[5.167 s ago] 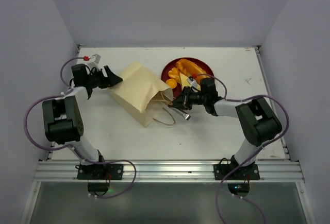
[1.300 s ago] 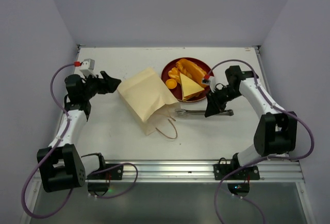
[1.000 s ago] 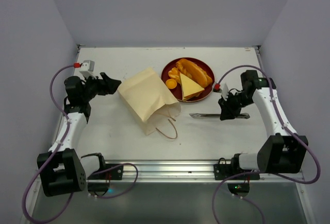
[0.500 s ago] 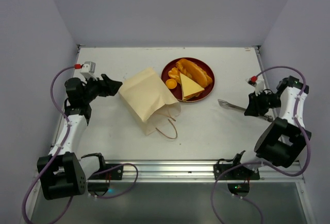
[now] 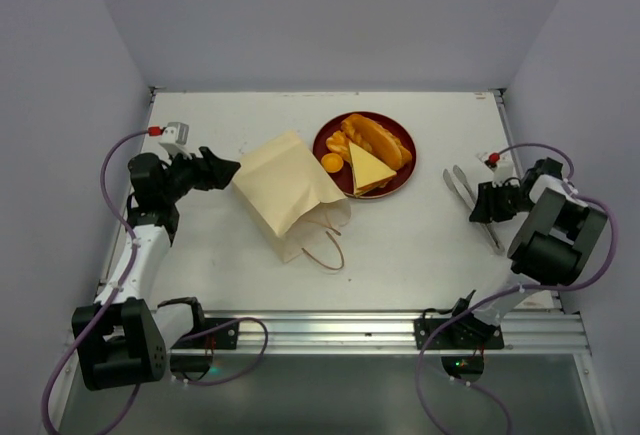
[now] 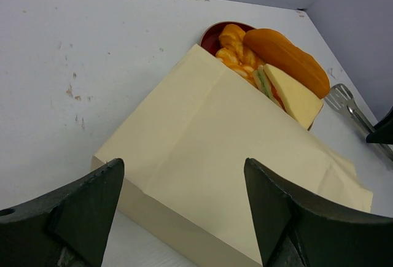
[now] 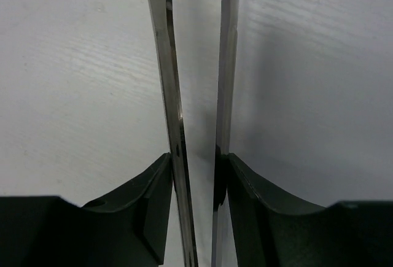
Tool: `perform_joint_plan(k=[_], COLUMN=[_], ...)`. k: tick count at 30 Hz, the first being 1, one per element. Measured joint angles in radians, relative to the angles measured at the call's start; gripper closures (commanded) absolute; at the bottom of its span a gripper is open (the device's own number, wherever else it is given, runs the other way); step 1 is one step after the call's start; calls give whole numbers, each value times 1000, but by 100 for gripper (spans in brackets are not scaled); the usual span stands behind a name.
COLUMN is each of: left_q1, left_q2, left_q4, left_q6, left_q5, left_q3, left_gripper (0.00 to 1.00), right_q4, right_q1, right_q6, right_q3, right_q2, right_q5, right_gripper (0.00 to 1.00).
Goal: Take the fake bread out of the paper bag
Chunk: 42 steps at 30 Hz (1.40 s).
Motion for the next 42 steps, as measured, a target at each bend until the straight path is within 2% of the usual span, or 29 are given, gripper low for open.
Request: perform_joint_plan(k=[10, 17, 21, 27, 28, 31, 35, 36, 39, 42], left_q1=[0, 0, -2, -5, -5, -6, -6, -6, -6, -6], left_q2=[-5, -6, -7, -11, -12, -15, -17, -19, -22, -25], left_q4=[5, 10, 13, 15, 15, 15, 15, 15, 15, 15], left_q6=[0, 0, 0, 0, 0, 0, 0, 0, 0, 1], left_q5=[8, 11, 11, 11, 11, 11, 11, 11, 11, 11], left_q3=[-5, -16, -16, -16, -16, -16, -16, -16, -16, -16], left_gripper=[17, 17, 17, 17, 17, 17, 17, 17, 17, 17], right_q4=[80, 175, 205, 168, 164, 157, 163, 167, 186, 211], right_q1=[14, 109, 171, 188, 190, 192, 196, 196, 192, 177], right_q6=[-14, -72, -97, -129, -134, -147, -163, -169, -181, -192], right_q3=[-5, -88, -104, -56, -53, -50, -48, -49, -52, -63], right_q2=[23, -42, -63, -21, -19, -8, -2, -2, -9, -20], right_q5=[103, 251, 318, 346, 348, 346, 348, 351, 355, 348], right_gripper=[35, 19, 16, 17, 18, 32, 60, 63, 84, 92])
